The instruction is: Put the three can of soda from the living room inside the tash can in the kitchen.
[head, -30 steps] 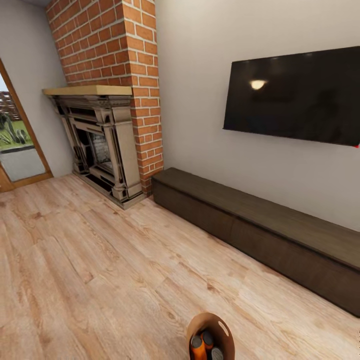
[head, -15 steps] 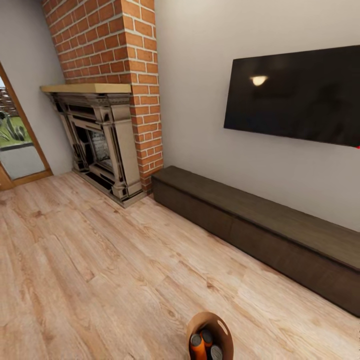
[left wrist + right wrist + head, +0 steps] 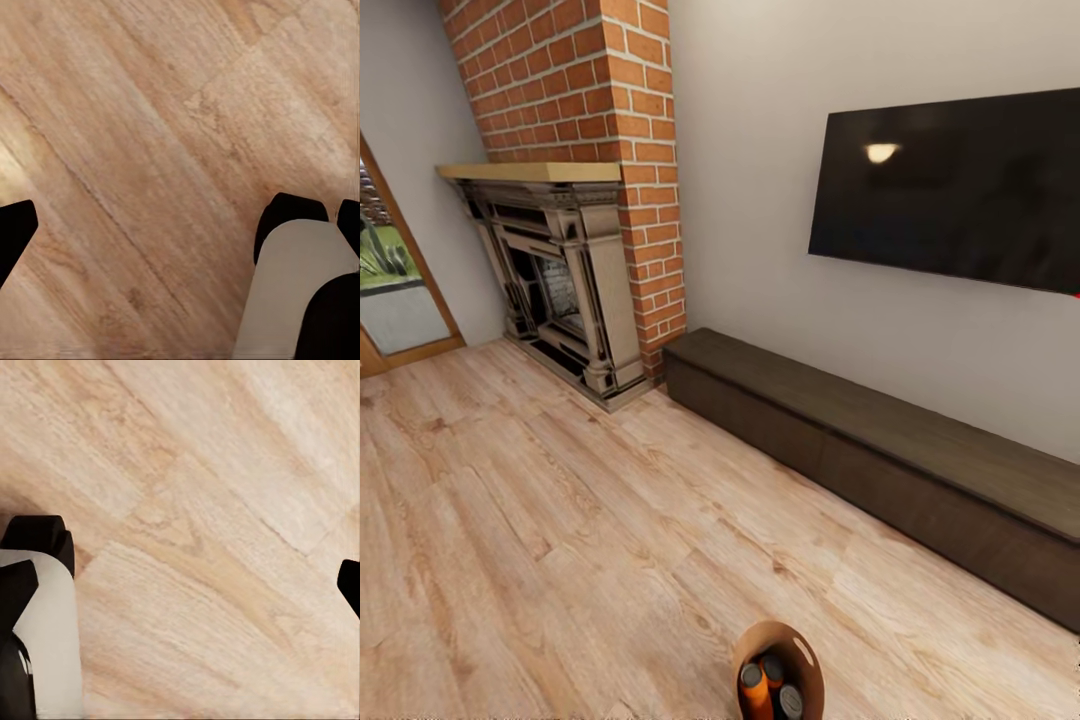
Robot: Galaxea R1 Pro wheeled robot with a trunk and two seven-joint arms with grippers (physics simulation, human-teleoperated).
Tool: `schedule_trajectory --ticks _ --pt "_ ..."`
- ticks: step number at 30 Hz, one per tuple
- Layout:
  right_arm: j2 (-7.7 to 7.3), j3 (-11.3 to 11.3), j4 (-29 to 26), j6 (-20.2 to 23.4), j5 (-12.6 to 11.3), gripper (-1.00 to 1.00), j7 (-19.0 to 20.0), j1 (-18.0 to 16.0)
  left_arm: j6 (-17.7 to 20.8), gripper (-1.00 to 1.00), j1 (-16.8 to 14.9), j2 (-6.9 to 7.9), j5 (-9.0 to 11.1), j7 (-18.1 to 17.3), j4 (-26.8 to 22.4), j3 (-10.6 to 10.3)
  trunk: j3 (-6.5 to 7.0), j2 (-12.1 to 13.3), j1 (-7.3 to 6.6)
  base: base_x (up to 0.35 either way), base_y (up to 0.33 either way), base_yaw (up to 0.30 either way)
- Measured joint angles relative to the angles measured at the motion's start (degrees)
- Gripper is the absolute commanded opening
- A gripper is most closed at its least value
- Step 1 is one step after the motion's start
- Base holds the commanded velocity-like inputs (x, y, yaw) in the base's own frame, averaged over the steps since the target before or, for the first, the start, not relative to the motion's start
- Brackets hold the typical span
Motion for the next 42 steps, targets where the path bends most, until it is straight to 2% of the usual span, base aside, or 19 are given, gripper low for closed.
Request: schedule_trajectory --ticks 2,4,5,7,14,19,28,34,39,42 --pt "0.02 0.05 0.59 0.09 -0.81 1.0 0.49 0.02 1.11 1.0 -0.01 -0.02 -0.05 -0.24 1.5 -0.02 0.18 0.8 -0.44 0.0 0.0 0.0" --pt "0.04 0.09 1.64 0.25 -1.5 1.0 2.28 0.03 2.58 1.0 -0.04 -0.03 -0.09 -0.77 3.77 -0.06 0.35 1.6 -0.88 0.0 0.0 0.0" --pt "0.06 0.09 2.33 0.45 -1.84 1.0 4.42 0.04 3.44 1.0 -0.06 -0.04 -0.12 -1.29 5.12 -0.1 0.44 2.01 -1.1 0.0 0.0 0.0" --pt "0.06 0.08 2.61 0.6 -1.99 1.0 5.53 0.04 4.08 1.0 -0.07 -0.04 -0.14 -1.91 5.69 -0.08 0.62 2.81 -1.54 0.0 0.0 0.0" --pt "0.67 0.06 3.11 3.16 -2.2 1.0 8.83 0.69 9.93 1.0 -0.08 0.44 -0.2 -8.39 6.52 -0.15 1.24 5.61 -3.07 0.0 0.0 0.0" --pt "1.19 0.06 3.16 6.23 -2.22 1.0 9.97 1.83 11.97 1.0 -0.08 1.05 -0.25 -10.33 6.62 -0.17 1.68 7.62 -4.17 0.0 0.0 0.0" --pt "1.3 0.05 3.18 7.06 -2.31 1.0 10.31 3.17 12.78 1.0 -0.02 1.4 -0.18 -10.13 6.65 -0.17 2.48 11.23 -6.15 0.0 0.0 0.0" --pt "1.23 0.02 3.12 5.3 -2.4 1.0 10.31 4.71 12.86 1.0 0.04 1.46 -0.27 -9.04 7.32 -0.18 3.01 13.64 -7.47 0.0 0.0 0.0" --pt "1.18 0.0 3.1 4.76 -2.43 1.0 10.28 5.48 12.89 1.0 0.14 2.58 -0.31 -8.47 8.37 -0.3 3.45 15.64 -8.57 0.0 0.0 0.0" --pt "1.2 0.04 3.09 4.61 -2.47 1.0 10.28 6.28 12.88 1.0 0.16 2.78 -0.36 -8.4 8.5 -0.33 3.72 16.84 -9.22 0.0 0.0 0.0"
